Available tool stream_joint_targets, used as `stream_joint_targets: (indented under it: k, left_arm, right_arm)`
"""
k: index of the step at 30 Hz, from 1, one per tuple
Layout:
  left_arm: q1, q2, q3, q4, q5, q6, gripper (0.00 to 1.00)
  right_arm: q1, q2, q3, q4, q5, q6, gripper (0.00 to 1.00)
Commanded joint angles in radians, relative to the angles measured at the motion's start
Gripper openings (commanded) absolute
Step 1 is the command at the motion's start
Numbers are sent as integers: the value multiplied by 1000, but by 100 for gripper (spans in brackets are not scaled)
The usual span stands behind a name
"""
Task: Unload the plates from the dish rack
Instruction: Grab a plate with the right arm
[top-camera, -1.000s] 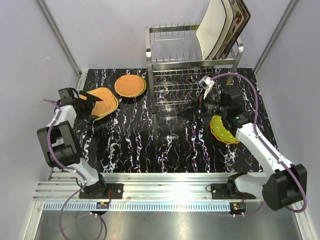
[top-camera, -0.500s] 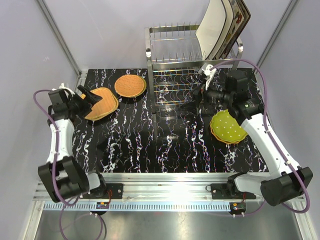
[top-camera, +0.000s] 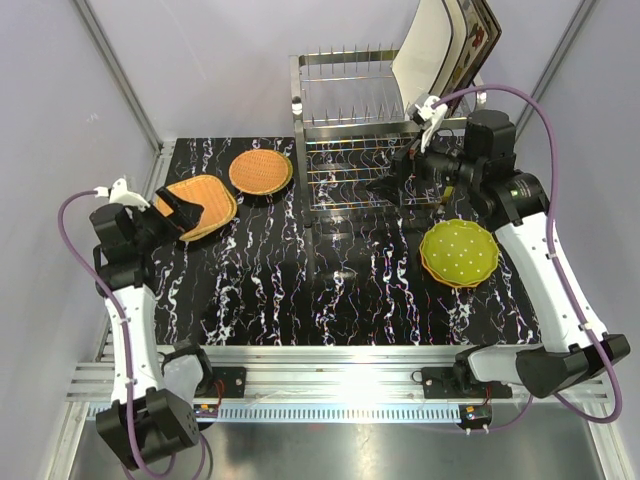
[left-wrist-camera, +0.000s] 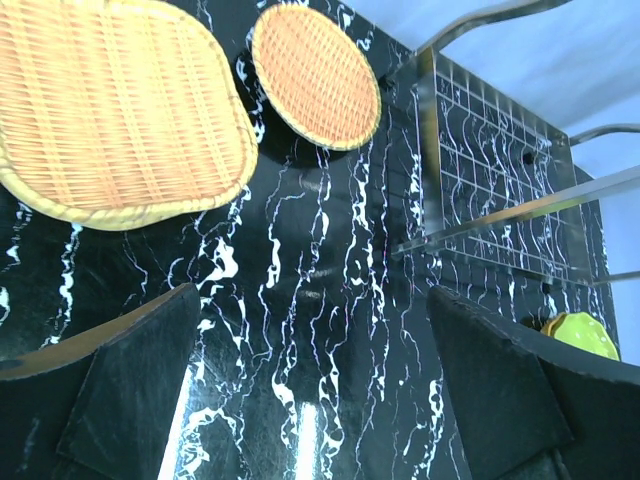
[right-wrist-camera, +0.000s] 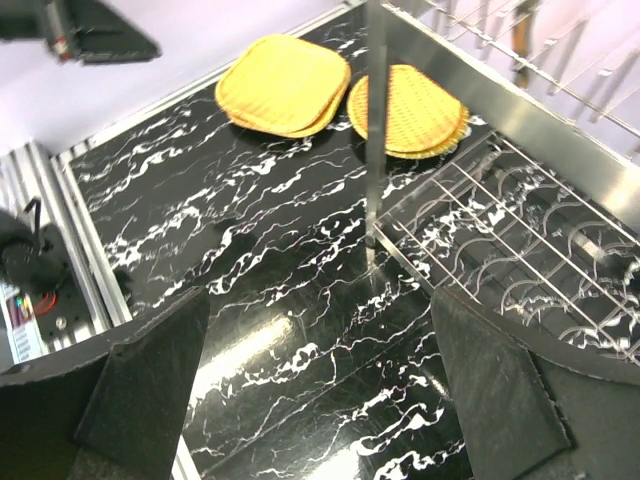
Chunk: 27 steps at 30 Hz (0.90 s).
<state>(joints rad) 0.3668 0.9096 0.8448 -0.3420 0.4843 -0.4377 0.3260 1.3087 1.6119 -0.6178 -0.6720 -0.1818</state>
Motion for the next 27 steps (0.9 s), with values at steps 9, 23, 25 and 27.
stream_joint_targets:
  k: [9,23,25,27]
  left_arm:
    - [8,-112,-42,11,115,86,99]
    - [8,-209,-98,-26,237,83,99]
    - [7,-209,-99,-28,240,79,99]
    - [8,-209,-99,-26,243,73,99]
  right_arm:
    - [-7,52,177,108,380,176,100]
    - [-7,127,350,113,761,315,100]
    - [-7,141,382,99,775,327,100]
    - [-7,150,401,92,782,340,100]
